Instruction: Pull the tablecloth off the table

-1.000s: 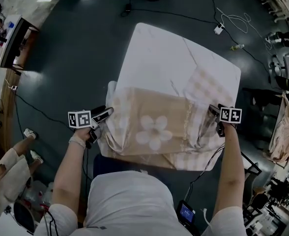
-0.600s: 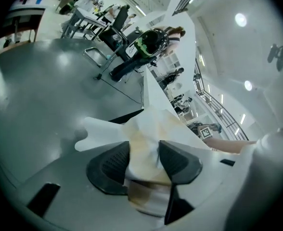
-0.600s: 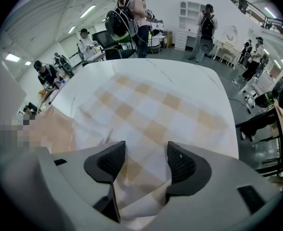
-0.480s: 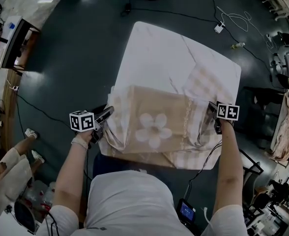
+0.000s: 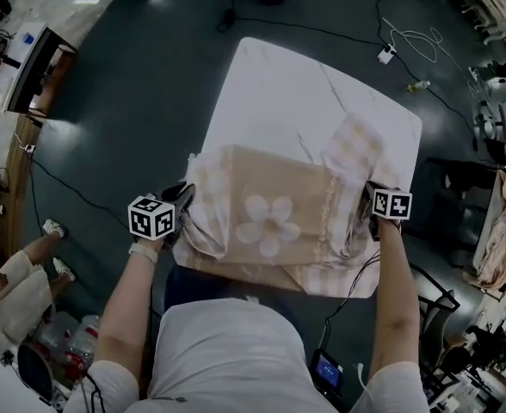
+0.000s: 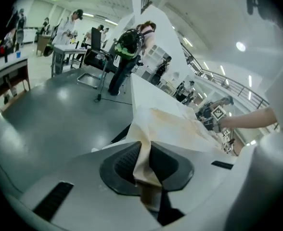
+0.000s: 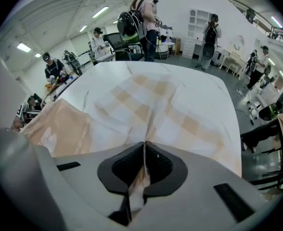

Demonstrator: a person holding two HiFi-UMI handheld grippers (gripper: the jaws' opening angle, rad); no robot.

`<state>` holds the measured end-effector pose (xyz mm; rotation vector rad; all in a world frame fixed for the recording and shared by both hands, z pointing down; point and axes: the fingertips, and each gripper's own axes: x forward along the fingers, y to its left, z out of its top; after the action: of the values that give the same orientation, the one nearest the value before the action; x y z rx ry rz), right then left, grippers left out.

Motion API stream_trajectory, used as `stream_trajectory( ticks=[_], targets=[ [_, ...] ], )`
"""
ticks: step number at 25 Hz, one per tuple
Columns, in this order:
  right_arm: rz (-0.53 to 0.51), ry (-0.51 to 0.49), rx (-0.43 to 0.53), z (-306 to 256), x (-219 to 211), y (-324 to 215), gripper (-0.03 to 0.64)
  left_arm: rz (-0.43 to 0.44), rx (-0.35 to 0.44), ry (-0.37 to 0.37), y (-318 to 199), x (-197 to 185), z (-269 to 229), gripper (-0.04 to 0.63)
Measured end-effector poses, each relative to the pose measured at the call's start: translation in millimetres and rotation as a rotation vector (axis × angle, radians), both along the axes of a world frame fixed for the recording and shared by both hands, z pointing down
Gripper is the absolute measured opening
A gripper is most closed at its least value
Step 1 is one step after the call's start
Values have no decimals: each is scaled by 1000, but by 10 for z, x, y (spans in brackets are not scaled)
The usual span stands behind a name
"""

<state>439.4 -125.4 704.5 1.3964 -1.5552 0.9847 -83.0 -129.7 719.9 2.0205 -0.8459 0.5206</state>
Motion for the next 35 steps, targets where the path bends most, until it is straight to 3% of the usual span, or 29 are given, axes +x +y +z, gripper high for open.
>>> stream_trajectory(
  ticks=[4, 13, 17, 27, 35],
  targets=[
    [19, 1, 114, -178, -35, -2, 32, 28, 57, -86, 46, -54, -61, 34],
    [41, 30, 277, -540, 6, 133, 29, -19, 154, -200, 227, -200, -286, 20],
    [69, 20, 356, -742, -69, 210, 29, -73, 186, -219, 301, -405, -384, 20],
    [97, 15, 556, -1443, 57, 251, 29, -206, 288, -259, 424, -506, -889, 12],
    [119, 6, 687, -1925, -148, 386, 29, -242, 399, -266, 456, -722, -1365, 12]
  ],
)
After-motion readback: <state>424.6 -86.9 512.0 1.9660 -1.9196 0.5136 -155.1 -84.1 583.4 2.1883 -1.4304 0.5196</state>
